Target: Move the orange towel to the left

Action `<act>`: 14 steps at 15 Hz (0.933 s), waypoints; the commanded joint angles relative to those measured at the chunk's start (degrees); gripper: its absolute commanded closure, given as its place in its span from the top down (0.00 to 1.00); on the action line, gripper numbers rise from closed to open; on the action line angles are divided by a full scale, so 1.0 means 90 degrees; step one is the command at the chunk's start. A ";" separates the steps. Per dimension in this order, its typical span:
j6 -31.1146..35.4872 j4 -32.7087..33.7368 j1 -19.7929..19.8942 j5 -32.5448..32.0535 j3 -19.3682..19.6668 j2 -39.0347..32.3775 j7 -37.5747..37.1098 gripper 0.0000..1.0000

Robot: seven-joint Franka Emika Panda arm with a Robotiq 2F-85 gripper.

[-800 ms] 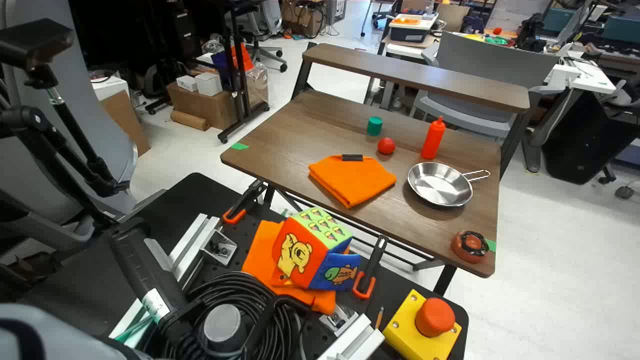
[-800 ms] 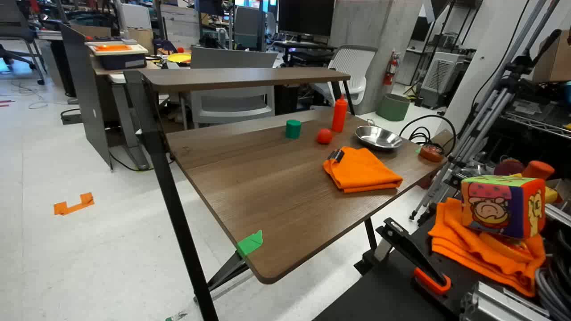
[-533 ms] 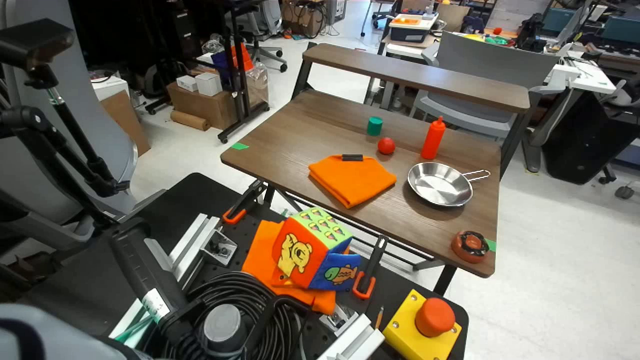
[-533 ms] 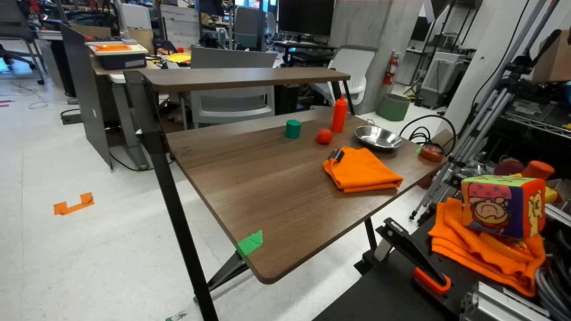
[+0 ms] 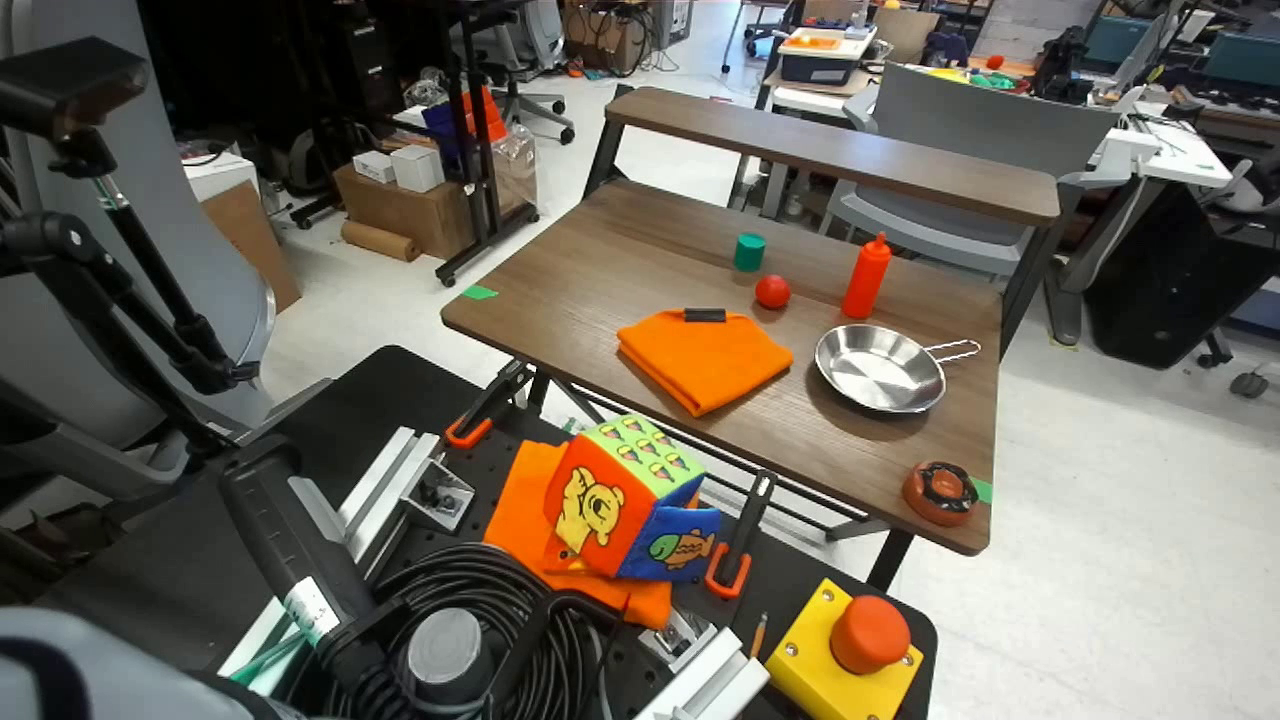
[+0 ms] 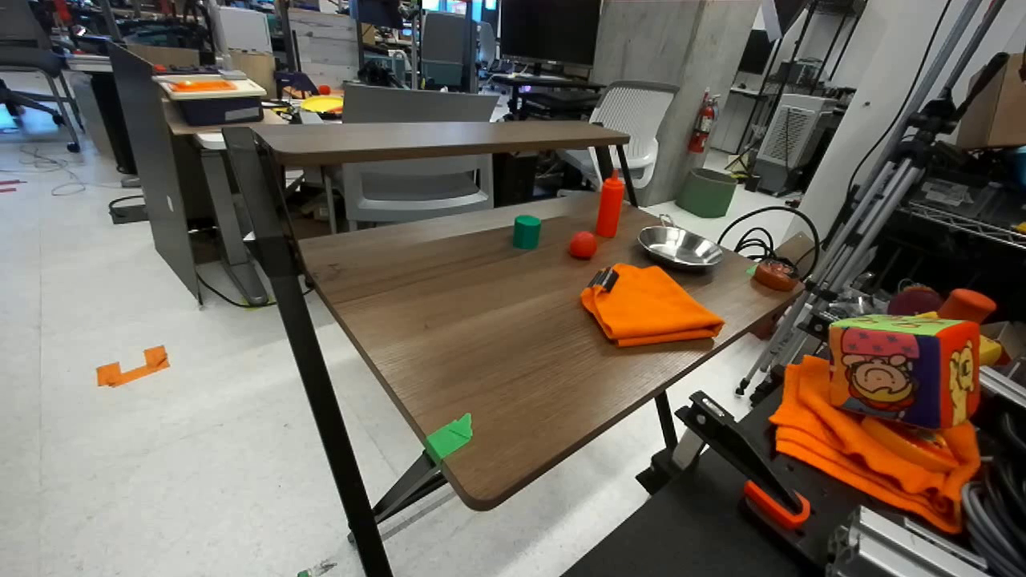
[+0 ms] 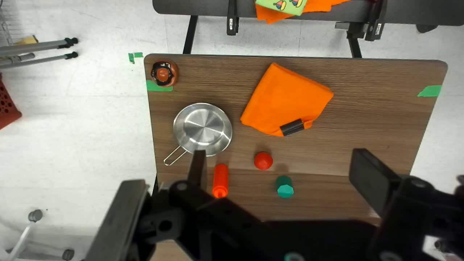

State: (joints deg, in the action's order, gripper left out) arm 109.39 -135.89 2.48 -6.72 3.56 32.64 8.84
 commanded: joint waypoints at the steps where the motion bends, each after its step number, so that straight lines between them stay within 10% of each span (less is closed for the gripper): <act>1: -0.0012 0.0010 -0.0029 -0.0012 0.0021 -0.0002 -0.0013 1.00; 14: 0.1039 0.0087 -0.0124 0.0087 -0.0159 -0.1662 -0.0332 1.00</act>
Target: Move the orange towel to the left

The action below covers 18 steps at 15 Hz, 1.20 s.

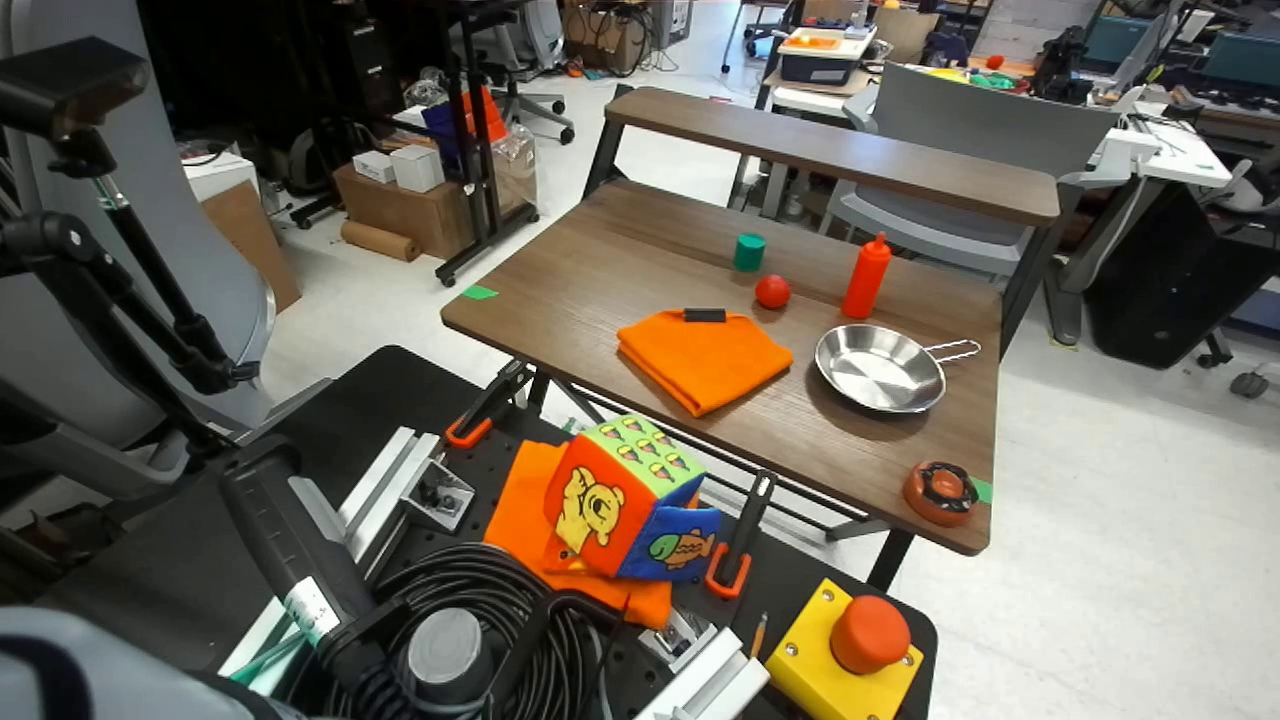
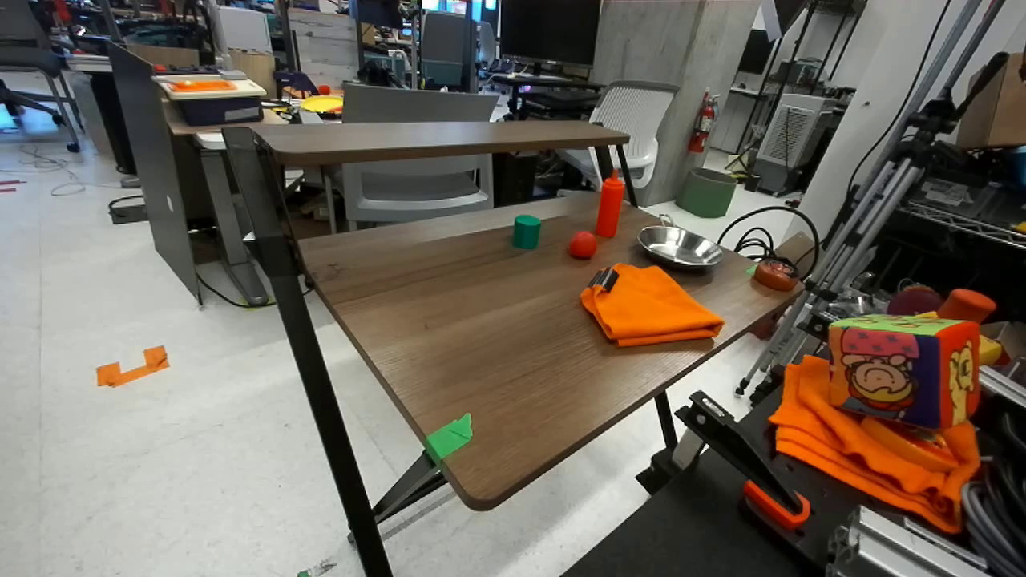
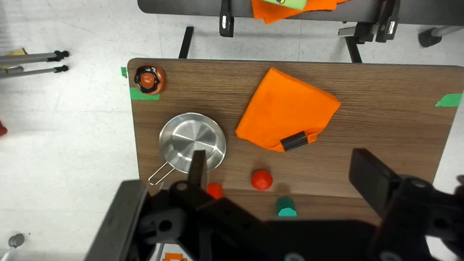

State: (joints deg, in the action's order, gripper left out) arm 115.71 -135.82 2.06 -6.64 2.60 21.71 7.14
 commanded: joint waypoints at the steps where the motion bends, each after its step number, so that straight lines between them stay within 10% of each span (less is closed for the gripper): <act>1: 0.0421 0.0085 -0.0102 0.0104 -0.0080 -0.0619 -0.0145 1.00; 18: 0.1761 0.1299 -0.0300 0.0785 -0.0338 -0.4781 -0.1112 1.00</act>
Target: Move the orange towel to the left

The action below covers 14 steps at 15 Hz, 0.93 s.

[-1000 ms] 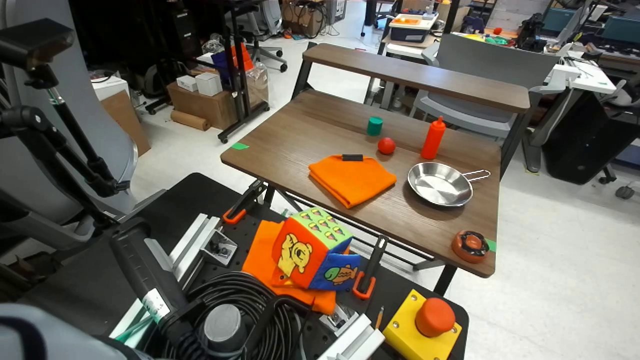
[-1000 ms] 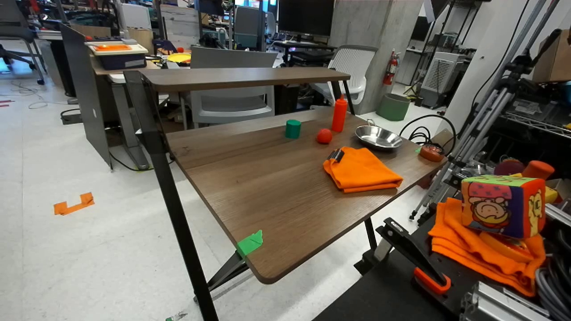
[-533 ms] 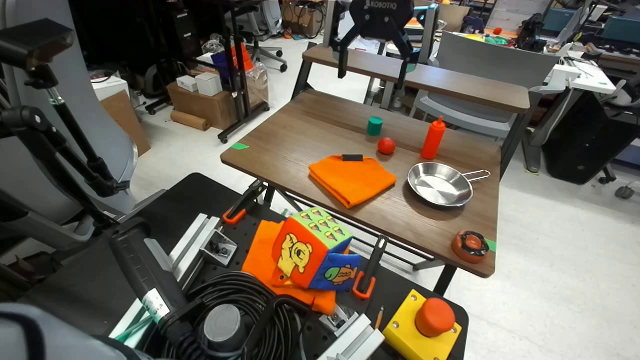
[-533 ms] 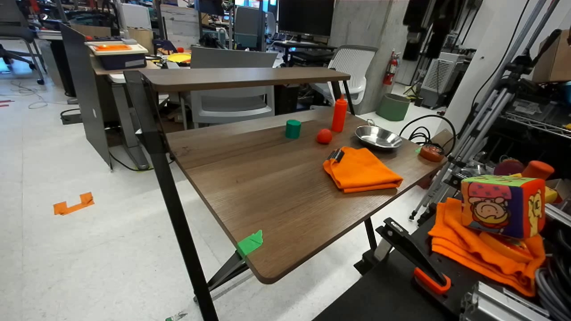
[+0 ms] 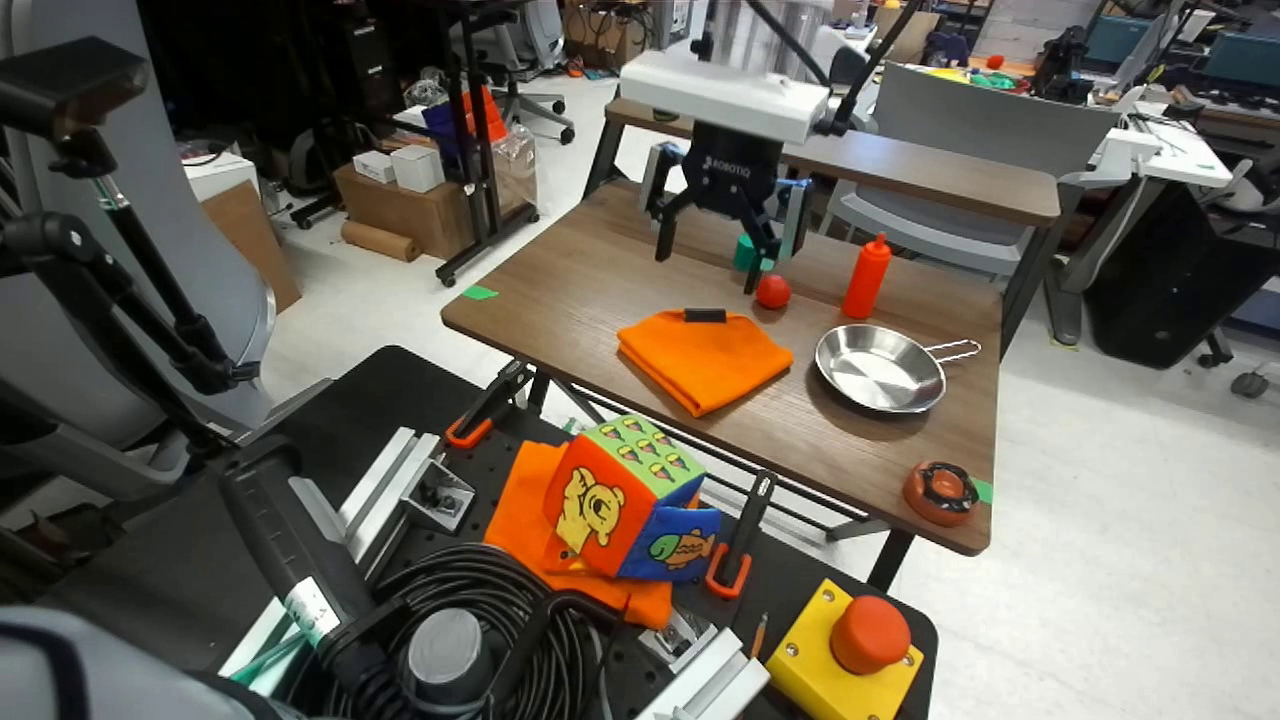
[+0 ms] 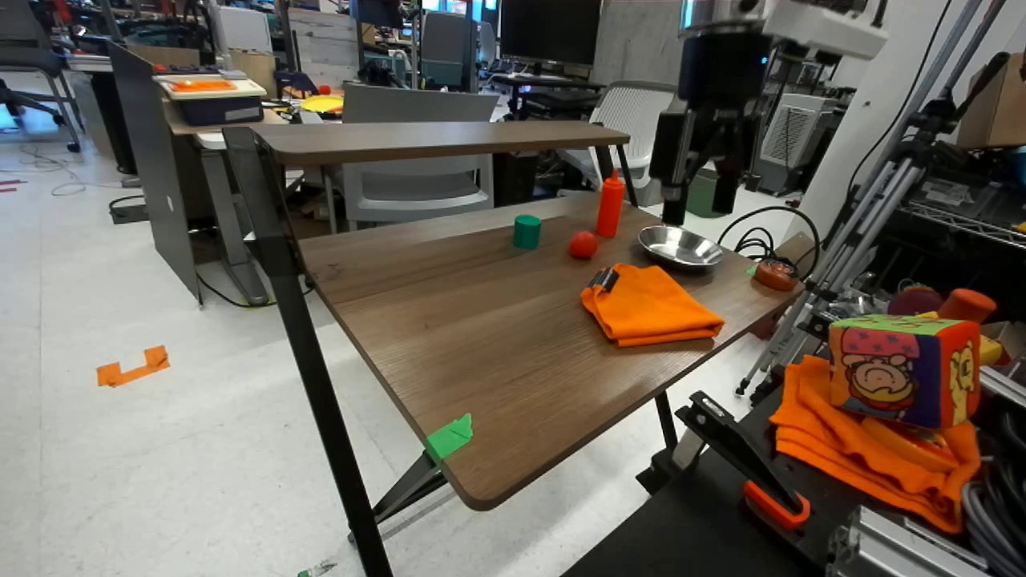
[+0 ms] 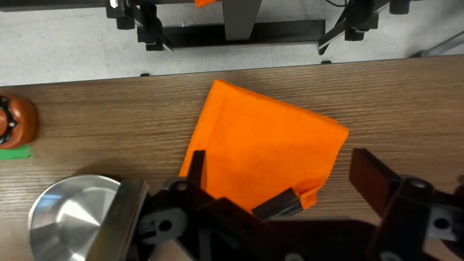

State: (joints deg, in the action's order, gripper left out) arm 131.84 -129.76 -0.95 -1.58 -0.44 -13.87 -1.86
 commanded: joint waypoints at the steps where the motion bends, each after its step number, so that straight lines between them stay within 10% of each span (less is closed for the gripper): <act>1: 0.0025 0.0787 0.0031 0.0260 0.0017 -0.1078 -0.0179 1.00; 14: 0.0217 0.2436 -0.0506 -0.0212 0.0218 -0.3425 -0.0951 1.00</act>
State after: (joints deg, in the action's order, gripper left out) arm 132.69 -112.03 -3.19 -2.05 0.84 -39.52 -8.96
